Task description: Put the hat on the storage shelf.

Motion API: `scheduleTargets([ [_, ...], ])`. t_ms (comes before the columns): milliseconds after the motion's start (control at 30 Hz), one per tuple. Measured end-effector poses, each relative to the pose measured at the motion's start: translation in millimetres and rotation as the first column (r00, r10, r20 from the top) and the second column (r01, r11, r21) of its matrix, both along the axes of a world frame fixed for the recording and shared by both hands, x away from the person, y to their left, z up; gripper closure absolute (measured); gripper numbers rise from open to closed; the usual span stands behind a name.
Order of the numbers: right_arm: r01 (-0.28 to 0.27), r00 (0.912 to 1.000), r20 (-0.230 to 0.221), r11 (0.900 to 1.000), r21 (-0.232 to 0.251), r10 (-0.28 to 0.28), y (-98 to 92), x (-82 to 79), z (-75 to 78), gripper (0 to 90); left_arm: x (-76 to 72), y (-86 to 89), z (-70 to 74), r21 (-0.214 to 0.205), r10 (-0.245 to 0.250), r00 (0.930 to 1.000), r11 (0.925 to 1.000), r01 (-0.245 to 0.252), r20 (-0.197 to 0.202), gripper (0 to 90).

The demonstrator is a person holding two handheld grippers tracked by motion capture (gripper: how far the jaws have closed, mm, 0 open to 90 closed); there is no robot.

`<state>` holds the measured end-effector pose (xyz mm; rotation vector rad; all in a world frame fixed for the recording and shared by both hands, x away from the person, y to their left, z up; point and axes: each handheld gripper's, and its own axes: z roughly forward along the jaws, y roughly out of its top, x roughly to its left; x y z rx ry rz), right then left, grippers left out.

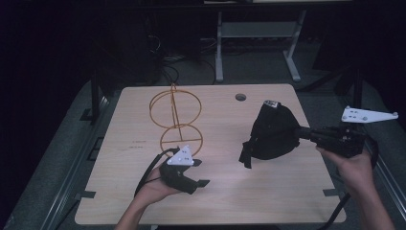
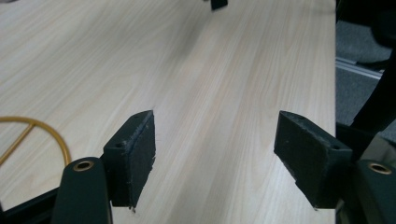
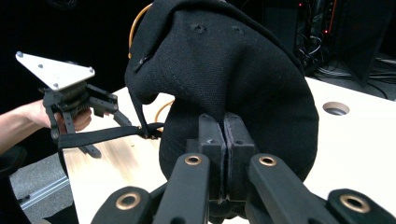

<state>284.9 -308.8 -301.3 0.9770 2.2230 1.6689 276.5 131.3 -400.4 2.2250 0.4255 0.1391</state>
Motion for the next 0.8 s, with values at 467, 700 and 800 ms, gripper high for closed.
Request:
scheduleTargets([
  [467,-0.032,0.9993,0.018,0.9995,-0.007,0.032,14.5,10.7,21.4,88.2,-1.5,3.3,-11.3,0.04,0.0,1.0,0.9992,0.0,-0.002,27.4],
  [700,-0.046,0.9985,0.028,0.9989,-0.007,0.046,21.5,17.1,33.8,88.2,-1.4,5.8,-12.3,0.033,0.012,0.9999,0.9994,-0.012,0.003,27.2],
  [800,-0.055,0.998,0.03,0.9985,-0.009,0.055,24.8,20.1,37.6,88.1,-1.8,7.4,-12.4,0.035,0.016,0.9998,0.9993,-0.017,0.01,27.2],
])
